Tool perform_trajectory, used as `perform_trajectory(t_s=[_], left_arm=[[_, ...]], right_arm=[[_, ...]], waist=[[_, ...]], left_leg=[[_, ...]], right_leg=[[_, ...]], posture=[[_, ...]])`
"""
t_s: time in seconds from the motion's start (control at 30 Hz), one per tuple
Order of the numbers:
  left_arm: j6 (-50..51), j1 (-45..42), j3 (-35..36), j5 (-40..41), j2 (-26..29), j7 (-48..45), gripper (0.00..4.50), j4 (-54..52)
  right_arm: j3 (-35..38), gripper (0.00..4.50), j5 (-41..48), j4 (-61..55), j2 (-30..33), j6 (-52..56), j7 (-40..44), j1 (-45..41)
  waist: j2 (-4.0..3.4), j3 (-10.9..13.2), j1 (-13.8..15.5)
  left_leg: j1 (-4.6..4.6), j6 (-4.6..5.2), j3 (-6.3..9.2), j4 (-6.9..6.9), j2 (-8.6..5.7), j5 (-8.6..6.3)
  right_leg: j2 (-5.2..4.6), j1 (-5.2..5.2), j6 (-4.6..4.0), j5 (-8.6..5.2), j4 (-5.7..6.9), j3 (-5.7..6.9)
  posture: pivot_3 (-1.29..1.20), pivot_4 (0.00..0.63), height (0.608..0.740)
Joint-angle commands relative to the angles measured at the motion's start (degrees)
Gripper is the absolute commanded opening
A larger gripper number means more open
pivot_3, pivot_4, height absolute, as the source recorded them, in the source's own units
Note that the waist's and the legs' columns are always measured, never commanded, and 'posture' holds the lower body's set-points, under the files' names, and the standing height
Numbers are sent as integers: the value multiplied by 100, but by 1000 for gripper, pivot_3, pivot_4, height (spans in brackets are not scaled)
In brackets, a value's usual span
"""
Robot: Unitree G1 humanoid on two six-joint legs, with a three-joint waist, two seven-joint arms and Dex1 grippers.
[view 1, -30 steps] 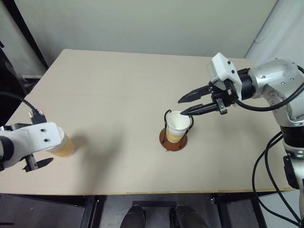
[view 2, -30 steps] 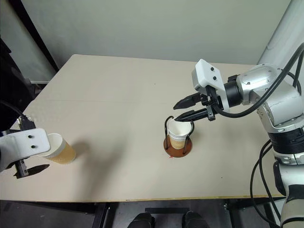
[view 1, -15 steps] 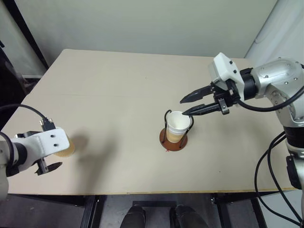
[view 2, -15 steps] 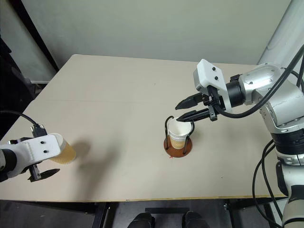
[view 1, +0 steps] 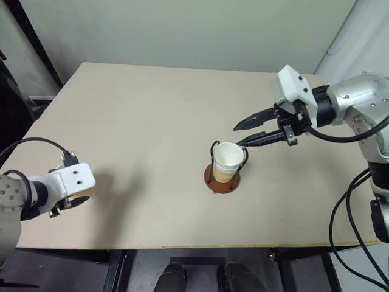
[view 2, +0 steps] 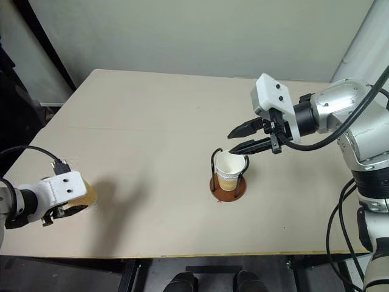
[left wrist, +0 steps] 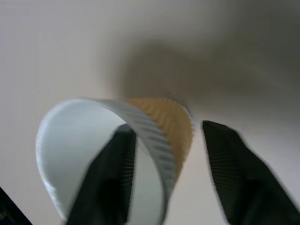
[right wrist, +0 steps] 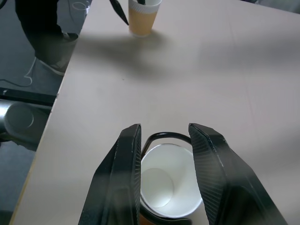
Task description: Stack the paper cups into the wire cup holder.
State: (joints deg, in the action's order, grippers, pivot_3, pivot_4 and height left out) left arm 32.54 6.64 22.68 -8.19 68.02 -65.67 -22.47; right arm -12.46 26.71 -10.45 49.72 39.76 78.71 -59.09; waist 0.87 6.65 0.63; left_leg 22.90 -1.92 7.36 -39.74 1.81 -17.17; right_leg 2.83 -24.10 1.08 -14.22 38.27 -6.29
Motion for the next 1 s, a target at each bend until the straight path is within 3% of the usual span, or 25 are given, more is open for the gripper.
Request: perform_trajectory(t_s=[0.03,0.13,0.3,0.47,0.63,0.77,1.0], left_arm=[[-50,-262,149,399,327,-343,979,44],[-55,-630,158,826,608,-661,21,208],[-22,-1788,-282,1514,967,-881,21,602],[376,-3368,-1015,2301,834,-992,21,767],[902,-5659,-2081,2819,50,-1182,21,1227],[1060,-6966,-2696,2961,-627,-1430,21,1717],[849,-8178,-3424,2956,-1744,-1938,21,2575]], right_arm=[[221,1622,16,-158,90,28,-48,-56],[234,1622,11,-176,120,55,-54,-59],[288,1622,32,-244,167,118,-107,-28],[360,1622,70,-370,255,211,-197,45],[474,1622,200,-710,369,432,-323,265],[618,1622,333,-1012,425,655,-501,472],[878,1622,542,-1483,599,1014,-849,833]], waist=[[-1,0,-1],[0,0,-1],[-1,0,17],[-1,1,26],[-1,0,66],[0,0,41],[-1,1,27]], left_leg=[[0,-2,0,0,0,1],[0,-3,0,2,-1,2],[0,-5,1,7,0,3],[2,-10,1,15,0,6],[6,-18,2,33,0,21],[6,-64,-1,61,-1,62],[10,-62,-3,77,-1,63]], right_leg=[[0,-1,0,0,0,0],[0,-2,-1,0,0,-1],[0,-5,-2,1,4,1],[-1,-9,-3,2,1,-1],[-3,-15,-3,3,-9,0],[-5,-16,2,6,-29,-5],[-5,-18,15,0,-49,-12]], posture=[[0,150,740],[0,150,740],[0,150,740],[0,150,740],[0,150,740],[0,150,740],[0,150,740]])
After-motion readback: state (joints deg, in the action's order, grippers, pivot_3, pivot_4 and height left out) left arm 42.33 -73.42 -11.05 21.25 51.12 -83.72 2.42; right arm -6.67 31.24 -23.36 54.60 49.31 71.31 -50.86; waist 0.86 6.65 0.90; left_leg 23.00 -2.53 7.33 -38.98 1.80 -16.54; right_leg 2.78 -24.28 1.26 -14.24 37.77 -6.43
